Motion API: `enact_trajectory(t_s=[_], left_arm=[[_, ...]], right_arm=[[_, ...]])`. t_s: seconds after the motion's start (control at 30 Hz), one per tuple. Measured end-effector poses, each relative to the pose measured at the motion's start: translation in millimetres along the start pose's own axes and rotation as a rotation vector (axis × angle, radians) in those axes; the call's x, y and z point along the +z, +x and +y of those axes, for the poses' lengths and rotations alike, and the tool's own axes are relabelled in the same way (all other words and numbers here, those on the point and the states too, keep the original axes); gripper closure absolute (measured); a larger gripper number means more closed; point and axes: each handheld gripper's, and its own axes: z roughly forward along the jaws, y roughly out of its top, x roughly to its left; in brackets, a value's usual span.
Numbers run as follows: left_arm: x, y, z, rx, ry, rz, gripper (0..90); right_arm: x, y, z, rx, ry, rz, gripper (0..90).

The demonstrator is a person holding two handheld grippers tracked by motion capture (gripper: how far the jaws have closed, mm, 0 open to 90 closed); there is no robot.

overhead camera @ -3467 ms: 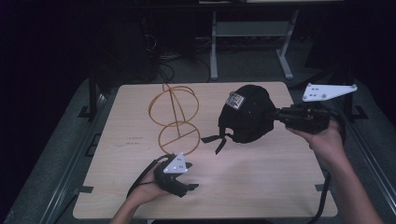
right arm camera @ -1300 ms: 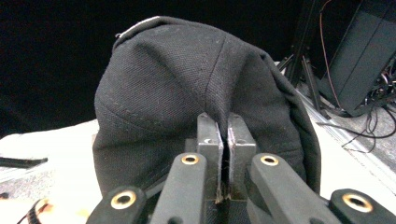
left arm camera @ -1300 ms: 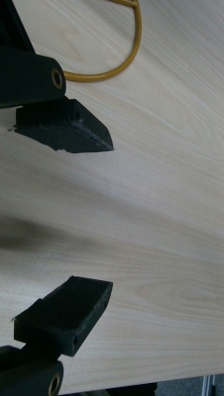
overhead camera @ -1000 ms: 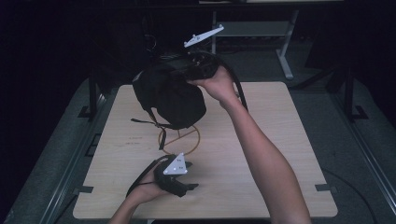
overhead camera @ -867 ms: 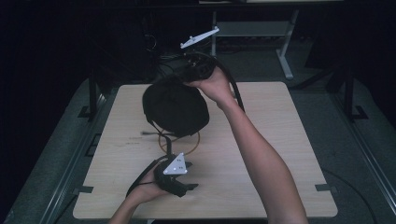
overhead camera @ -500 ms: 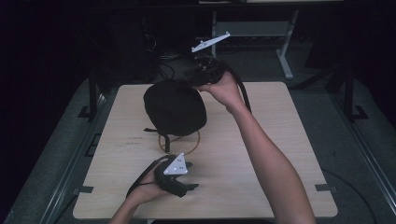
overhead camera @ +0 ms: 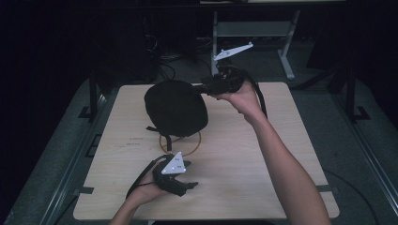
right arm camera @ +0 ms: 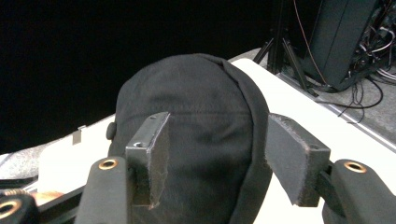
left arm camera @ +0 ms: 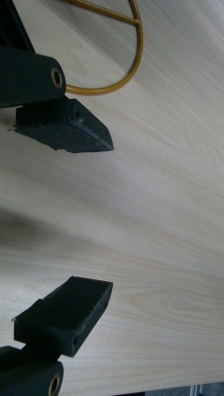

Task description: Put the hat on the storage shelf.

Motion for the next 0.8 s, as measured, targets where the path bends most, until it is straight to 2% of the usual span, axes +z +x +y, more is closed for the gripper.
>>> enact_trajectory(t_s=[0.5,0.6,0.8], left_arm=[[0.7,0.3,0.0,-0.009,0.0,0.012,26.4],[0.6,0.7,0.1,-0.008,0.0,0.014,26.4],[0.0,2.6,-1.1,-0.018,-0.003,0.018,25.8]], right_arm=[[-19.1,-8.5,-21.0,0.004,-0.011,0.0,33.9],[-22.6,-10.1,-24.8,0.0,0.005,-0.009,31.0],[-28.4,-11.2,-29.4,-0.006,-0.004,-0.031,28.8]])
